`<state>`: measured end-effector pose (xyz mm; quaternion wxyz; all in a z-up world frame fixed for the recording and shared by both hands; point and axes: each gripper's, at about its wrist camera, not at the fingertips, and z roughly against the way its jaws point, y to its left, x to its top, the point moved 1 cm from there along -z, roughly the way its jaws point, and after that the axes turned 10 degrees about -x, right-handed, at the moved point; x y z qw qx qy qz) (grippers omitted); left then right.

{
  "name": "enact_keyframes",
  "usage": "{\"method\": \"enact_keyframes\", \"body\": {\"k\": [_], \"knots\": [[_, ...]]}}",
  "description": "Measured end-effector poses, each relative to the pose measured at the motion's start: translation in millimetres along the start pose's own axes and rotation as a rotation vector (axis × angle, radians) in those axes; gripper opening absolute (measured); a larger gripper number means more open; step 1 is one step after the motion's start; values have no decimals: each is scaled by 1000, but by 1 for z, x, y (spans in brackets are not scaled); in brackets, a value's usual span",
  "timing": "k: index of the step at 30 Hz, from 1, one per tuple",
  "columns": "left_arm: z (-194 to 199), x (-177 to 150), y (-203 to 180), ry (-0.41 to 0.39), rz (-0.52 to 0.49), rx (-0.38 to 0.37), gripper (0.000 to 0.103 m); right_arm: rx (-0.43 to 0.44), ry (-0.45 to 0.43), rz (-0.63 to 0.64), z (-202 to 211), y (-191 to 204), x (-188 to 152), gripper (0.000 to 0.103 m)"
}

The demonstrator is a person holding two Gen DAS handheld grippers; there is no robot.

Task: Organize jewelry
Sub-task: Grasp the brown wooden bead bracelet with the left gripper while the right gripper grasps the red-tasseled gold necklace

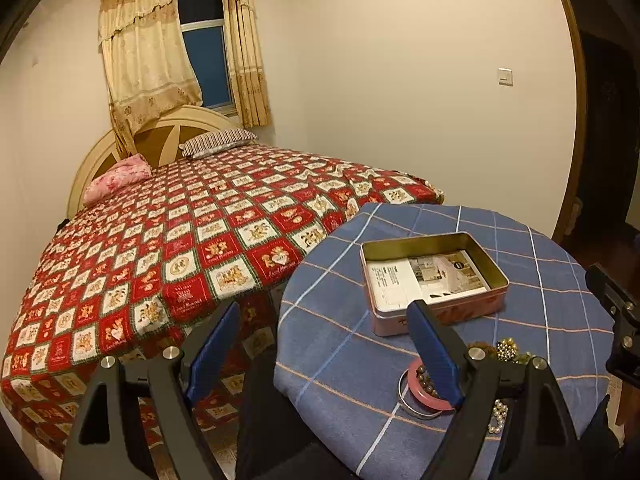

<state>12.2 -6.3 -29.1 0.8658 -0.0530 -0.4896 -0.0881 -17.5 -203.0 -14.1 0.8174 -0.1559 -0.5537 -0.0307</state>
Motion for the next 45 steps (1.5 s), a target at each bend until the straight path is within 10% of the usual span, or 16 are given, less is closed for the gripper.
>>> {"method": "enact_keyframes", "body": {"k": [21, 25, 32, 45], "knots": [[-92, -49, -76, 191, -119, -286, 84, -15, 247, -31, -73, -27, -74, 99], [-103, -57, -88, 237, -136, -382, 33, -11, 254, -39, -74, -31, -77, 99], [-77, -45, -86, 144, -134, -469, 28, -6, 256, -76, -65, -40, -78, 87], [-54, -42, -38, 86, -57, -311, 28, 176, 233, 41, -38, 13, -74, 54]]}}
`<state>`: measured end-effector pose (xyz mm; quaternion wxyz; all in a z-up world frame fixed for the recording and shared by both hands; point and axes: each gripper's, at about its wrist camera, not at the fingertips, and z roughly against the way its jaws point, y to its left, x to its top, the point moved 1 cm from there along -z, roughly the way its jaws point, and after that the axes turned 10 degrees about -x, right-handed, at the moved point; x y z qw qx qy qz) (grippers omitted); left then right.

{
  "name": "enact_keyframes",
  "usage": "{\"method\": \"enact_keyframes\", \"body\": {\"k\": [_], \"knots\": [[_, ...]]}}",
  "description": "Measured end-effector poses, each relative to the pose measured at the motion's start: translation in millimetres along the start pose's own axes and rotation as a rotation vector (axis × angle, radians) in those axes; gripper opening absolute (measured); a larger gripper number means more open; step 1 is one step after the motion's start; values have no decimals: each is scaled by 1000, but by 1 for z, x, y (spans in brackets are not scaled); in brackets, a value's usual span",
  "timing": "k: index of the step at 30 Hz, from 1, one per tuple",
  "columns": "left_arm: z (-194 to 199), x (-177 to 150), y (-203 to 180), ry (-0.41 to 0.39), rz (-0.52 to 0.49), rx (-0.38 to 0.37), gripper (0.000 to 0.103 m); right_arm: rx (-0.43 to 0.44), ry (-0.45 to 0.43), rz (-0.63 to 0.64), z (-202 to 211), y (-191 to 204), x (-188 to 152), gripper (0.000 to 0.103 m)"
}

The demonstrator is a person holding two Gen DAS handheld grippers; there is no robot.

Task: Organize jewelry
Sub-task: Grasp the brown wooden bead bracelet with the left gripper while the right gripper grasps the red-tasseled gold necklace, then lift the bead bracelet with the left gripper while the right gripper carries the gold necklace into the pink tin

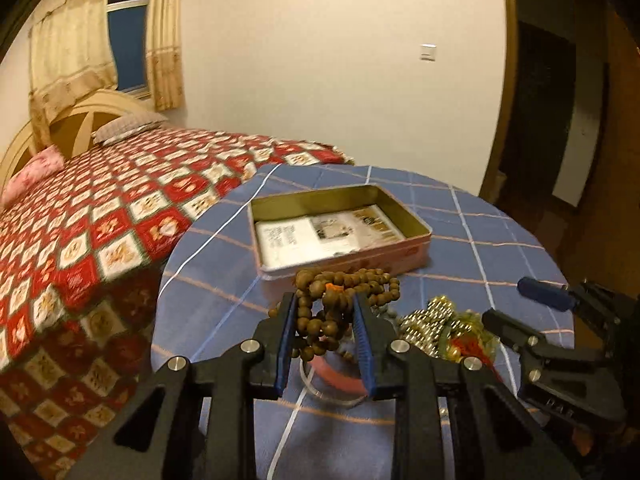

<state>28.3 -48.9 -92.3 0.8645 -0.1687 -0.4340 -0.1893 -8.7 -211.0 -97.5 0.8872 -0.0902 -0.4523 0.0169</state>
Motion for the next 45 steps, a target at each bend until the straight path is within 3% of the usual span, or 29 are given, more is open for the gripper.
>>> {"method": "enact_keyframes", "body": {"k": [4, 9, 11, 13, 15, 31, 35, 38, 39, 40, 42, 45], "knots": [[3, -5, 4, 12, 17, 9, 28, 33, 25, 44, -2, 14, -8, 41], [5, -6, 5, 8, 22, 7, 28, 60, 44, 72, -2, 22, -14, 34], [3, -8, 4, 12, 24, 5, 28, 68, 59, 88, -5, 25, -17, 24], [2, -9, 5, 15, 27, 5, 28, 79, 82, 94, -8, 27, -20, 9], [2, -9, 6, 14, 32, 4, 28, 91, 90, 84, -8, 26, -22, 5], [5, 2, 13, -11, 47, 2, 28, 80, -8, 23, 14, 4, -1, 0], [8, 6, 15, -29, 48, 5, 28, 79, -31, 36, 21, 4, 8, 0], [8, 6, 16, -28, 52, 9, 28, 77, 1, 42, 18, 5, 8, 1], [7, 5, 16, -24, 53, 7, 28, 71, 4, 44, 17, 6, 7, 7], [5, 4, 16, -20, 52, 7, 28, 68, 10, 47, 16, 7, 5, 29], [3, 3, 15, -13, 48, 6, 28, 100, 28, 47, 14, 9, 1, 57], [0, 0, 14, -3, 47, 5, 28, 104, 48, 76, 11, 14, -4, 53]]}}
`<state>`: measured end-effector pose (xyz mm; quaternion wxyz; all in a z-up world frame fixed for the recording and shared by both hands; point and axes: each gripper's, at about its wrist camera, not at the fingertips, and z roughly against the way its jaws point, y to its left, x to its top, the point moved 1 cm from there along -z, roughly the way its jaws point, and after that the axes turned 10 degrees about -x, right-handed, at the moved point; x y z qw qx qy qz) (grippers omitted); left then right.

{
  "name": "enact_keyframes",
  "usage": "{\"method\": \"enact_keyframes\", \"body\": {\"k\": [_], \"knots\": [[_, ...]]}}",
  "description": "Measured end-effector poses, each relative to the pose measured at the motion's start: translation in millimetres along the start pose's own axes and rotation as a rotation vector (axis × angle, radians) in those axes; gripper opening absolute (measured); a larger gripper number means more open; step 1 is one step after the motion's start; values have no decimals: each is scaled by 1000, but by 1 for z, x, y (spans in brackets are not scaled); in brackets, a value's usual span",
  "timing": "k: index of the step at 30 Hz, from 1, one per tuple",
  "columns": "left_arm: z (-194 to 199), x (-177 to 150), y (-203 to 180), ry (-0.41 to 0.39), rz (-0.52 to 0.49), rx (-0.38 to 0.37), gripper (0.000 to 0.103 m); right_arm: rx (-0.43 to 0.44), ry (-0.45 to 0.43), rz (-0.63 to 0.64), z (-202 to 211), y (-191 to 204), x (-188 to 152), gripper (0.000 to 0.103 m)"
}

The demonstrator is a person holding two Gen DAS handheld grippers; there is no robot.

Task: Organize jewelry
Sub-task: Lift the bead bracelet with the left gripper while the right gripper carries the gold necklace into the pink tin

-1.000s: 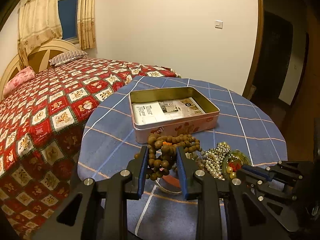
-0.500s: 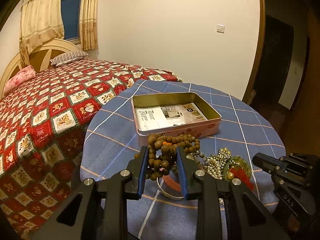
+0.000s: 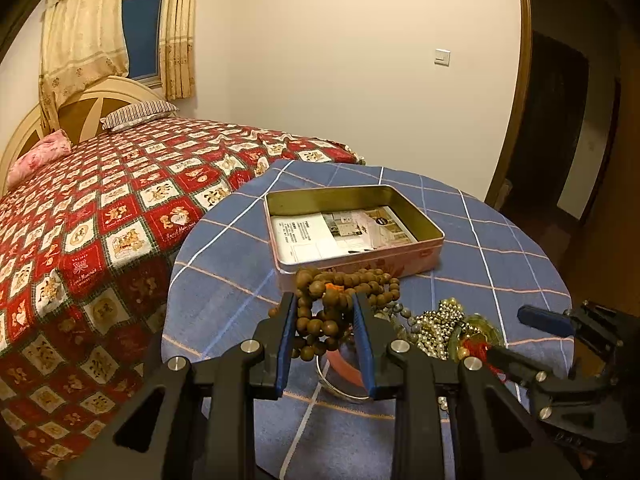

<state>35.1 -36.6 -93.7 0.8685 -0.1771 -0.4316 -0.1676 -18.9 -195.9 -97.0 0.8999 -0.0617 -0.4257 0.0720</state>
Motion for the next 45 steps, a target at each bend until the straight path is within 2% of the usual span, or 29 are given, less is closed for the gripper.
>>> {"method": "enact_keyframes", "body": {"k": [3, 6, 8, 9, 10, 19, 23, 27, 34, 39, 45], "knots": [[-2, -2, 1, 4, 5, 2, 28, -2, 30, 15, -5, 2, -5, 38], [-5, -5, 3, 10, 10, 4, 28, -5, 68, 35, -14, 5, -12, 37], [-9, -7, 4, 20, 13, 6, 28, 8, 86, 40, -20, 6, -15, 31], [-10, -8, 5, 25, 16, 5, 28, 15, 93, 47, -21, 8, -17, 14], [-10, -8, 6, 27, 21, 2, 28, 13, 87, 48, -20, 8, -17, 7], [1, 8, 3, -18, -2, -8, 28, -4, -46, 28, 11, -8, 9, 6], [0, 19, 2, -30, -14, -17, 28, -15, -79, 46, 15, -9, 25, 6], [-5, 33, 6, -44, -36, 5, 28, -24, -115, 67, 11, -6, 43, 6], [-27, 65, 18, -62, -63, 37, 28, -32, -160, 83, -13, -7, 82, 6], [-60, 83, 30, -25, -77, 71, 28, -64, -178, 100, -38, -10, 110, 6], [-92, 92, 35, 10, -95, 117, 28, -99, -150, 87, -75, -16, 127, 6]]}}
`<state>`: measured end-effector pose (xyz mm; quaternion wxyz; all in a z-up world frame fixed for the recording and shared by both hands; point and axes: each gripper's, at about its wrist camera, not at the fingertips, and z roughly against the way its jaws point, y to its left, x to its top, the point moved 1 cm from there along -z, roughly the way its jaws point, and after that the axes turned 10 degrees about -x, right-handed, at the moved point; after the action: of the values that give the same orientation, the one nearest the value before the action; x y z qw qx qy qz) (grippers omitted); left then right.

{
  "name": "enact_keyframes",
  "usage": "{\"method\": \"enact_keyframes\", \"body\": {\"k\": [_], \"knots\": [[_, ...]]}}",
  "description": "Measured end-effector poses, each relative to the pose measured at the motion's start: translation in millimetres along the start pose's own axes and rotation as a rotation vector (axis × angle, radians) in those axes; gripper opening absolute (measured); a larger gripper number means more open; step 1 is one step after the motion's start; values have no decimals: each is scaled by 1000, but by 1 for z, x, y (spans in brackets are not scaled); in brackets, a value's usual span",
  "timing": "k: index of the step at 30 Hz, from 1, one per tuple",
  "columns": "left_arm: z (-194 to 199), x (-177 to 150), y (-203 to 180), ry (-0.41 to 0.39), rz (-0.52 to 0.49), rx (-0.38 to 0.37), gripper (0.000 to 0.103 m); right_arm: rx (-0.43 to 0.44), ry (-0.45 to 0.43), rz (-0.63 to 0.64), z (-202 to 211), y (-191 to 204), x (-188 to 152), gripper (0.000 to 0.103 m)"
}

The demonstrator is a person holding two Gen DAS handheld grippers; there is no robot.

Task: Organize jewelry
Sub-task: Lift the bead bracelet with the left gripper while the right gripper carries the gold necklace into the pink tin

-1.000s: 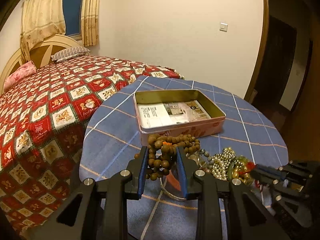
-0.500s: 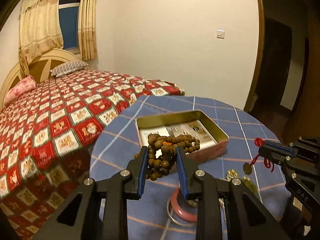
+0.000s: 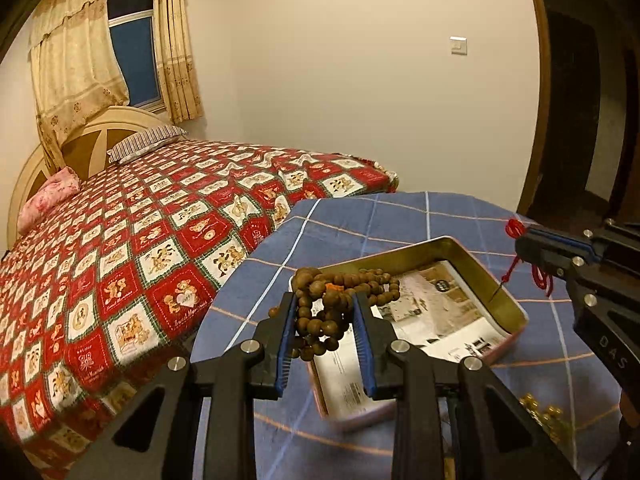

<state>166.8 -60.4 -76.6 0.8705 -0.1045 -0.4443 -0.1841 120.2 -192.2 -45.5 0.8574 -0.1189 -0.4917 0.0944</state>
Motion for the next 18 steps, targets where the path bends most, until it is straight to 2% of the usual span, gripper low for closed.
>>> {"method": "enact_keyframes", "body": {"k": [8, 18], "knots": [[-34, 4, 5, 41, 0, 22, 28, -7, 44, -11, -36, -3, 1, 6], [-56, 3, 3, 72, -6, 32, 29, -1, 101, -13, -65, -4, -4, 7]]}}
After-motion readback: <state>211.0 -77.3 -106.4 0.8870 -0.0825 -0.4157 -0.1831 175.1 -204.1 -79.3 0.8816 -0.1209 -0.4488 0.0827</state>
